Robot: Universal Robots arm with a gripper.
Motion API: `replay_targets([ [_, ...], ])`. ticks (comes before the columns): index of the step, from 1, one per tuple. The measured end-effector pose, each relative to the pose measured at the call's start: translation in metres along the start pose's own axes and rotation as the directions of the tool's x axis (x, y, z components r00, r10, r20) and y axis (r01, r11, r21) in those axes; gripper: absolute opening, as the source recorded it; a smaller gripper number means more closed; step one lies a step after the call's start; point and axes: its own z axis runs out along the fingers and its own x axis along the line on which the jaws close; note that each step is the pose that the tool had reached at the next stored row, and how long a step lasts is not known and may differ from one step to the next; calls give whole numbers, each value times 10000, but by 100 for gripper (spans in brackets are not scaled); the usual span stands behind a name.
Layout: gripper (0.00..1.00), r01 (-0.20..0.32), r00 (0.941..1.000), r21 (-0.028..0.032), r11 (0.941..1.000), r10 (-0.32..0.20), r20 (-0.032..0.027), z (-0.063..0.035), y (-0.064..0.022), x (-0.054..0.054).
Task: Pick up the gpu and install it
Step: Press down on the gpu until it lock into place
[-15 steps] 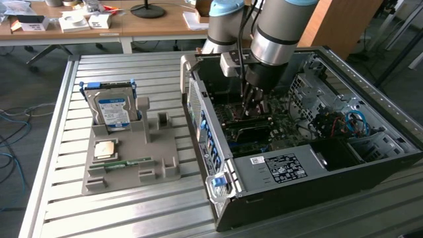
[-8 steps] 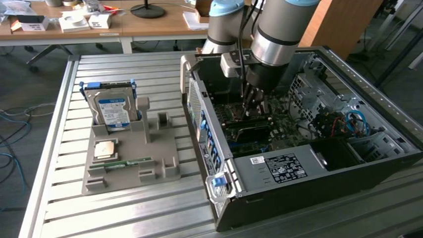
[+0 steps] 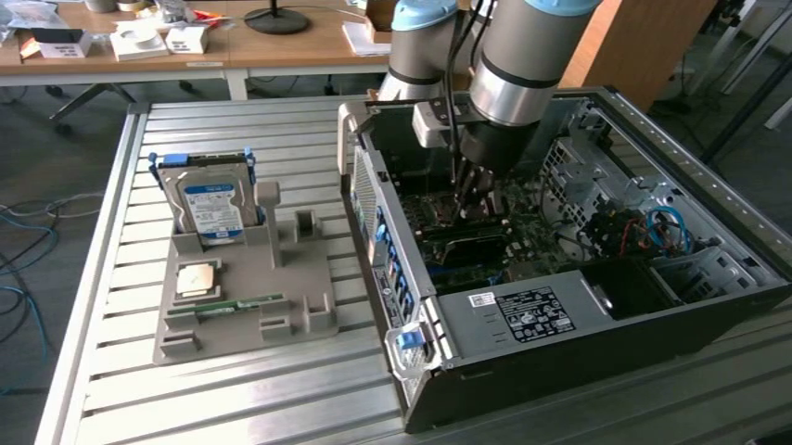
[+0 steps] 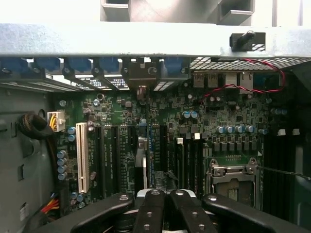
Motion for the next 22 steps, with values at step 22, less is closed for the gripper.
replay_targets([
  [22, 10, -1, 10000, 9, 10000, 1, 0, 15, -1, 15],
])
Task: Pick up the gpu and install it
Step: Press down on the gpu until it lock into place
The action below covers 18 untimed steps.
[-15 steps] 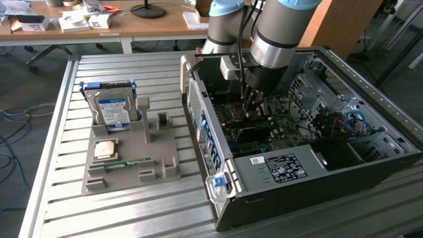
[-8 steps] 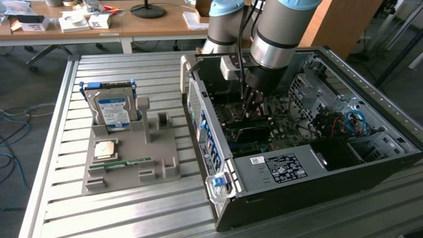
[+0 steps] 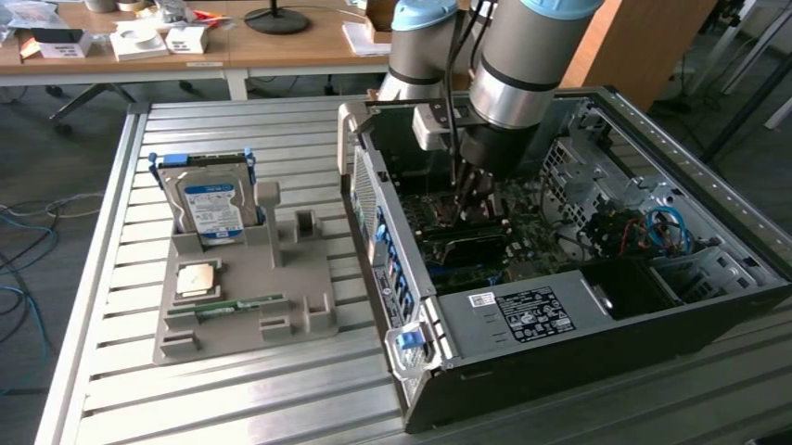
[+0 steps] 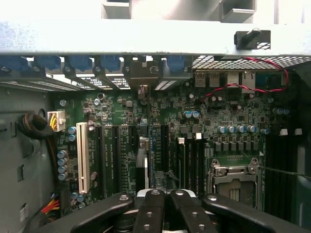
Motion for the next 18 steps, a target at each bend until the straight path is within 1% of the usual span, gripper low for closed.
replay_targets([
  [18, 10, 1, 10000, 0, 10000, -1, 1, 4, -1, 7],
])
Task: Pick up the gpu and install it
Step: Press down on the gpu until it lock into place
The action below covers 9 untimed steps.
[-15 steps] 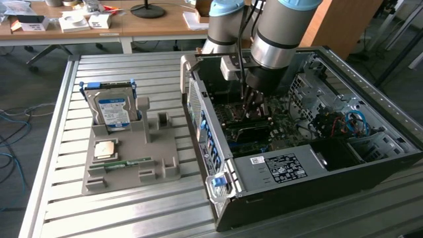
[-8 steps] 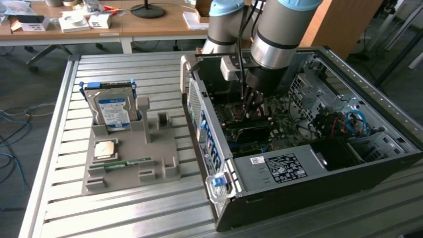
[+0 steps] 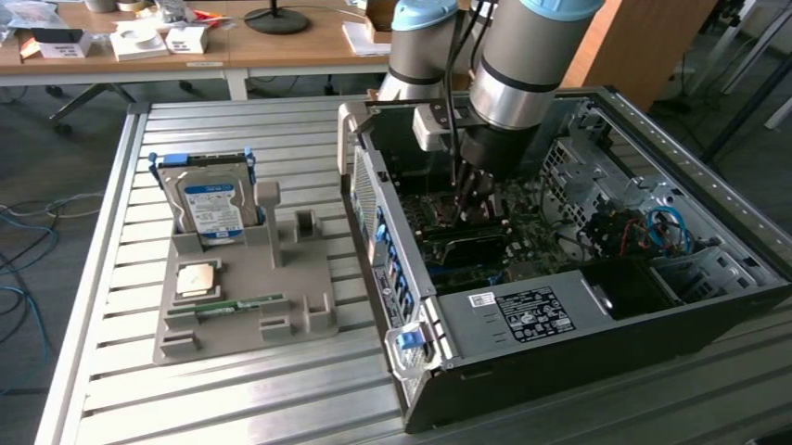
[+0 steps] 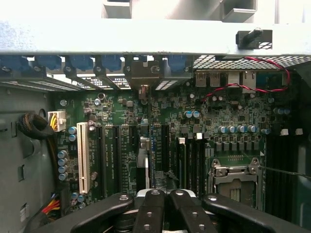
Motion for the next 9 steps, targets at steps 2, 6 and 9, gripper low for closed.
replay_targets([
  [2, 10, -1, 10000, 0, 10000, 1, 1, 0, 0, 0],
  [6, 10, 0, 10000, 0, 10000, 0, 1, -1, 0, 0],
  [9, 10, 1, 10000, 3, 10000, -1, 0, 7, 0, 1],
])
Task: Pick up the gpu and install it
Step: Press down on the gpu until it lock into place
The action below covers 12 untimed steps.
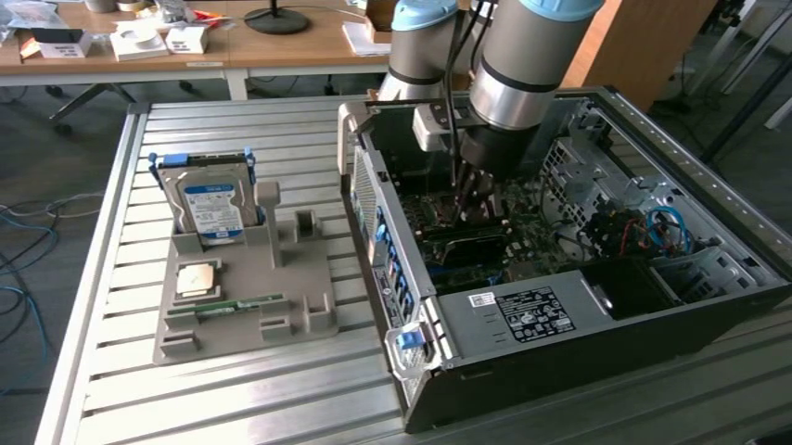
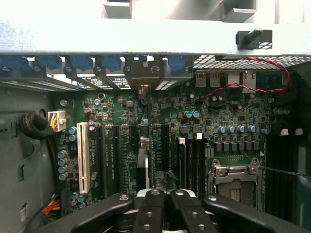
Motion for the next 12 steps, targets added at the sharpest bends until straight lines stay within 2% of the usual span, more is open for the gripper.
replay_targets([
  [3, 10, 3, 10000, 26, 10000, -3, 3, 35, -1, 2],
  [12, 10, 1, 10000, 29, 10000, -1, 3, 61, -1, 18],
])
